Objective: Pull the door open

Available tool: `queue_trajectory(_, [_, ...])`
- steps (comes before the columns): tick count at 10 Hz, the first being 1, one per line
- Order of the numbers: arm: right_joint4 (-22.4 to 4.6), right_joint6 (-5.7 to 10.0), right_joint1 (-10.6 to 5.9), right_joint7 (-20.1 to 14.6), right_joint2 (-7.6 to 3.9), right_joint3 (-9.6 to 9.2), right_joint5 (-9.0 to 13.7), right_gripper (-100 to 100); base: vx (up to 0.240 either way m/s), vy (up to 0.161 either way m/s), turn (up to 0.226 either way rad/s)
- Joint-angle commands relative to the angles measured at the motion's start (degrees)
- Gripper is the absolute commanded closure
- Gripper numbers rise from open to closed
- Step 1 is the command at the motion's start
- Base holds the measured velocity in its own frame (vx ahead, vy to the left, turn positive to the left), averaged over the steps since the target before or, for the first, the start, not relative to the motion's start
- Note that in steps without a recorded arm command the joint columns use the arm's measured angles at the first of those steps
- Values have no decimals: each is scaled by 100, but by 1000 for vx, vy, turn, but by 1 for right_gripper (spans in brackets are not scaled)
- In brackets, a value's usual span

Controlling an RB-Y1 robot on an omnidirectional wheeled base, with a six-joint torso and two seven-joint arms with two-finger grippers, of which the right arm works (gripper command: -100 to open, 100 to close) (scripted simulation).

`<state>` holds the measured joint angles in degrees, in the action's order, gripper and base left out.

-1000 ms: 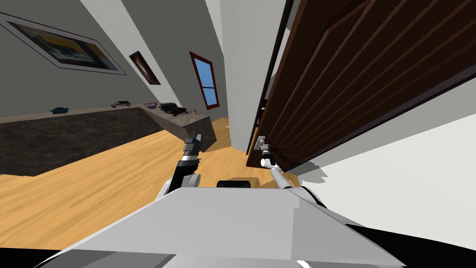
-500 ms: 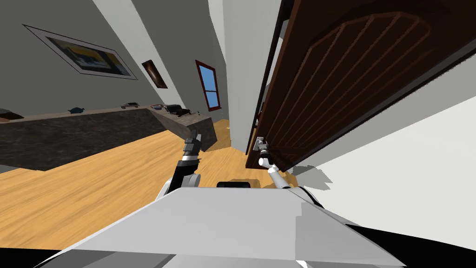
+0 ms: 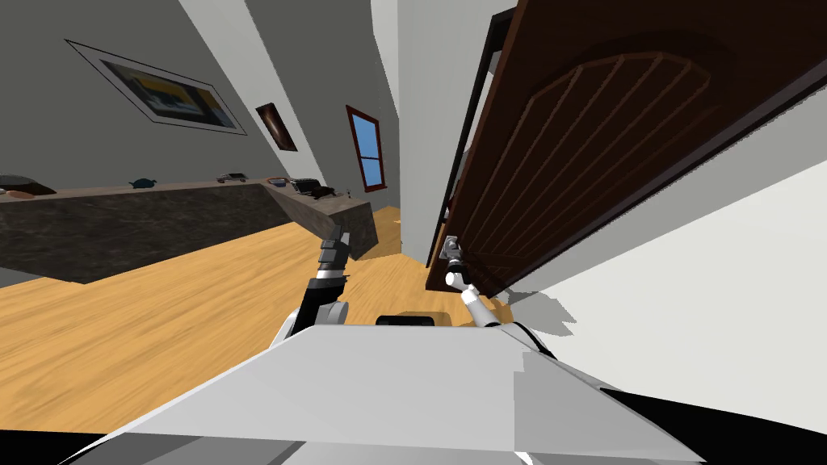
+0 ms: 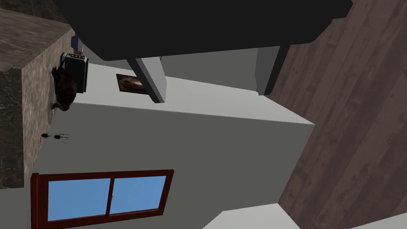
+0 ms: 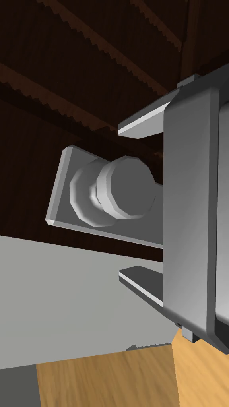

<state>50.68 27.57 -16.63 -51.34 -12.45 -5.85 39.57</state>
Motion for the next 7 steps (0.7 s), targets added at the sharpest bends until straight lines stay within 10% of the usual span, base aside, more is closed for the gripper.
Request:
queue_trajectory(1, [69,-69,-2,-218,65,-29,162,-100,-114,-52,18])
queue_trajectory(7, [264,-196,22,-708,247,-102,558,-100,-96,-49,20])
